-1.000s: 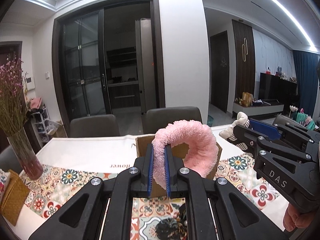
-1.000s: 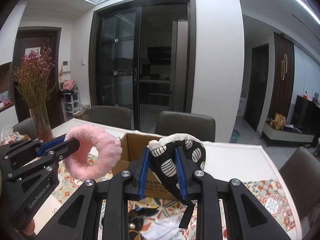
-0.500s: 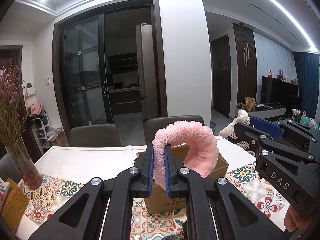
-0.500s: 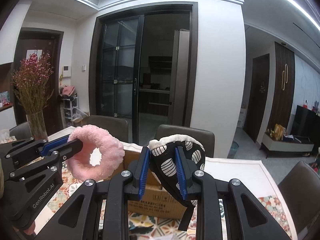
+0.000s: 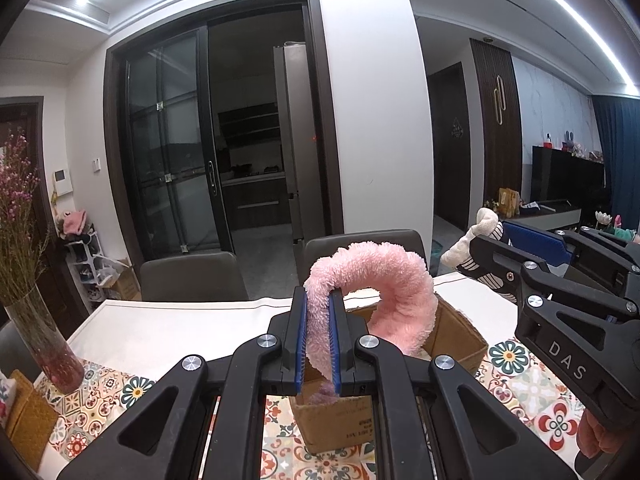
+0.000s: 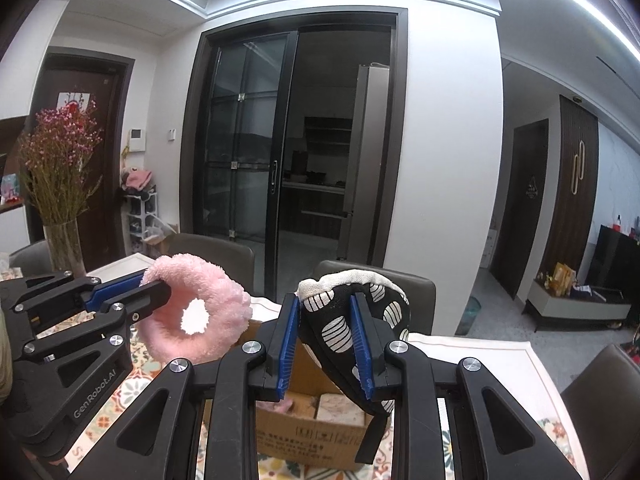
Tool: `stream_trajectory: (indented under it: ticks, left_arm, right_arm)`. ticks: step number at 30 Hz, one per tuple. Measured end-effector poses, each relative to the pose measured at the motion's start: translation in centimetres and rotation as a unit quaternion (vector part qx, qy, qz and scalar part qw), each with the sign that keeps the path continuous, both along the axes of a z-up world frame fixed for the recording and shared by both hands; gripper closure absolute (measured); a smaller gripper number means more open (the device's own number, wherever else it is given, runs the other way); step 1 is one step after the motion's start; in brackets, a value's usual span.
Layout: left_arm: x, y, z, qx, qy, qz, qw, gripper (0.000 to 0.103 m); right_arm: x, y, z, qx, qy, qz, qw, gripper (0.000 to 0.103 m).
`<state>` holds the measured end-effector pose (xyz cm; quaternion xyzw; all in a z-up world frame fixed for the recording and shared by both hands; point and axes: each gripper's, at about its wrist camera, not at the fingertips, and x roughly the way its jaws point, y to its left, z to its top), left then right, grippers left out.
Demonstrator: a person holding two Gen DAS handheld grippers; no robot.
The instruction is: Organize soft objects
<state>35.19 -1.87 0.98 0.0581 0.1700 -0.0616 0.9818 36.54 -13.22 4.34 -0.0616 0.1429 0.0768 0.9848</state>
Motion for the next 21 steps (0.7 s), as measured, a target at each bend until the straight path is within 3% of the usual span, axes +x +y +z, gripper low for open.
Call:
stream_trajectory:
  ticks: [21]
  left_arm:
    - [7.1, -1.1, -4.5, 0.005, 0.052, -0.003, 0.9986, 0.092]
  right_arm:
    - [7.7, -0.5, -5.0, 0.002, 0.058, 0.008, 0.998, 0.076]
